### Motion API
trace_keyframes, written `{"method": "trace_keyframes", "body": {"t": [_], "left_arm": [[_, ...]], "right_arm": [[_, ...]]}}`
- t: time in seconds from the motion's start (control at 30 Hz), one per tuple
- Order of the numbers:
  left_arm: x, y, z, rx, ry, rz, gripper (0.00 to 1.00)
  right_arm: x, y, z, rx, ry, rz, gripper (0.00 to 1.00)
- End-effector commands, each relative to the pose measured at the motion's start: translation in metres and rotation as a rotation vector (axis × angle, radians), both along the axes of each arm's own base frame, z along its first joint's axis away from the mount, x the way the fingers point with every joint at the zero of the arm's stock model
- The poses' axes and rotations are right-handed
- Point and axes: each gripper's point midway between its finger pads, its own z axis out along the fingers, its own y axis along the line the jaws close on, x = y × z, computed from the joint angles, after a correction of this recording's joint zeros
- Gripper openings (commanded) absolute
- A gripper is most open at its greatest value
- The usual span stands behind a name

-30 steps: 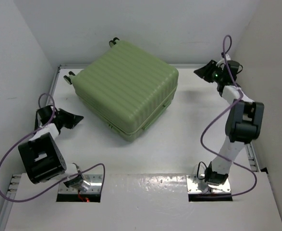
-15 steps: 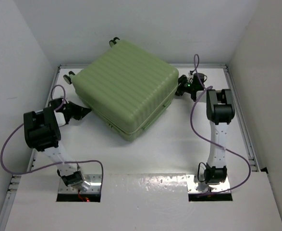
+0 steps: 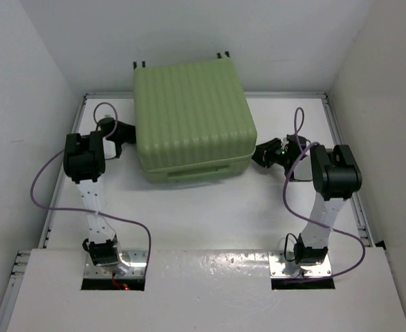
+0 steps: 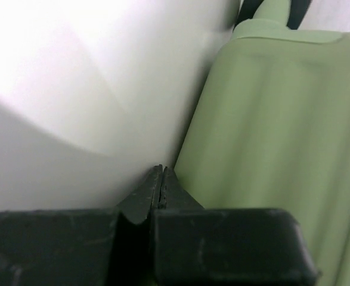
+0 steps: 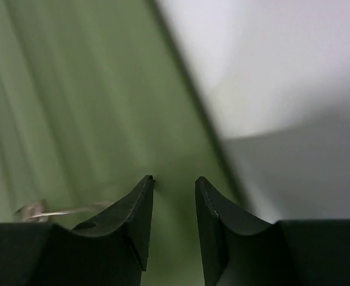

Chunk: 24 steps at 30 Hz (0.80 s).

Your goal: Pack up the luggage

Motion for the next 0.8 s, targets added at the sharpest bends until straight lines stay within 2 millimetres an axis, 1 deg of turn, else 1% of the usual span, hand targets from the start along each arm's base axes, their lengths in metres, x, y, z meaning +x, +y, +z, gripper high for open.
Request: {"method": "trace_keyframes", "body": {"t": [0.0,0.03,0.07,0.1,0.13,0.17,0.2,0.23,0.27,0.3,0.33,0.37,0.4,0.43,0.47,0.5,0.53,0.57,0.6,0.63,0.67,0.7,0.73,0.77], "left_arm": [[0.013,-0.113,0.111,-0.135,-0.326,-0.308,0.0],[0.019,-0.113,0.12,-0.141,-0.348,-0.307,0.0],[0.023,-0.112,0.127,-0.144,-0.365,-0.298,0.01],[0.023,-0.112,0.127,-0.144,-0.365,-0.298,0.04],[0.023,-0.109,0.138,-0.126,-0.382,-0.276,0.11],[0.024,-0.097,0.128,-0.11,-0.359,-0.247,0.11],[0.022,-0.086,0.128,-0.088,-0.351,-0.22,0.2],[0.016,-0.074,0.146,-0.064,-0.353,-0.186,0.26],[0.009,-0.045,0.136,-0.018,-0.323,-0.128,0.32],[0.005,-0.026,0.141,0.015,-0.316,-0.075,0.39],[-0.001,-0.009,0.145,0.044,-0.304,-0.041,0.42],[-0.017,0.024,0.153,0.095,-0.276,0.015,0.43],[-0.026,0.039,0.156,0.12,-0.265,0.038,0.45],[-0.036,0.053,0.159,0.143,-0.255,0.061,0.49],[-0.05,0.065,0.15,0.153,-0.189,0.08,0.5],[-0.072,0.088,0.159,0.212,-0.194,0.107,0.5],[-0.086,0.096,0.156,0.23,-0.163,0.12,0.5],[-0.107,0.098,0.146,0.223,-0.095,0.118,0.5],[-0.134,0.103,0.15,0.263,-0.09,0.135,0.5],[-0.151,0.101,0.146,0.275,-0.065,0.132,0.5],[-0.168,0.092,0.142,0.278,-0.044,0.112,0.5],[-0.196,0.076,0.113,0.248,0.038,0.087,0.5],[-0.214,0.062,0.129,0.263,-0.01,0.073,0.52],[-0.226,0.05,0.124,0.259,-0.004,0.055,0.52]], "right_arm": [[-0.073,0.07,0.08,0.114,-0.196,0.365,0.34],[-0.096,0.071,0.065,0.119,-0.131,0.371,0.34],[-0.105,0.077,0.064,0.112,-0.127,0.385,0.34],[-0.111,0.08,0.08,0.103,-0.176,0.393,0.34],[-0.13,0.087,0.071,0.099,-0.144,0.415,0.34],[-0.135,0.088,0.079,0.096,-0.172,0.424,0.34],[-0.141,0.092,0.084,0.083,-0.199,0.438,0.34],[-0.147,0.092,0.083,0.075,-0.201,0.442,0.34],[-0.155,0.094,0.086,0.066,-0.209,0.455,0.34],[-0.16,0.091,0.077,0.016,-0.219,0.469,0.34],[-0.161,0.088,0.091,-0.009,-0.28,0.472,0.34],[-0.169,0.083,0.076,-0.03,-0.195,0.471,0.34],[-0.165,0.072,0.074,-0.099,-0.261,0.472,0.34],[-0.164,0.066,0.083,-0.124,-0.302,0.462,0.34],[-0.16,0.054,0.079,-0.145,-0.275,0.432,0.34],[-0.155,0.039,0.076,-0.198,-0.299,0.413,0.34],[-0.152,0.034,0.083,-0.221,-0.334,0.4,0.34],[-0.147,0.024,0.082,-0.264,-0.339,0.379,0.36],[-0.138,0.006,0.084,-0.313,-0.363,0.335,0.38],[-0.132,-0.003,0.089,-0.334,-0.379,0.31,0.38],[-0.125,-0.01,0.092,-0.364,-0.392,0.286,0.39],[-0.118,-0.017,0.095,-0.416,-0.429,0.271,0.41],[-0.112,-0.023,0.097,-0.432,-0.441,0.25,0.41],[-0.108,-0.026,0.098,-0.474,-0.481,0.251,0.41]]}}
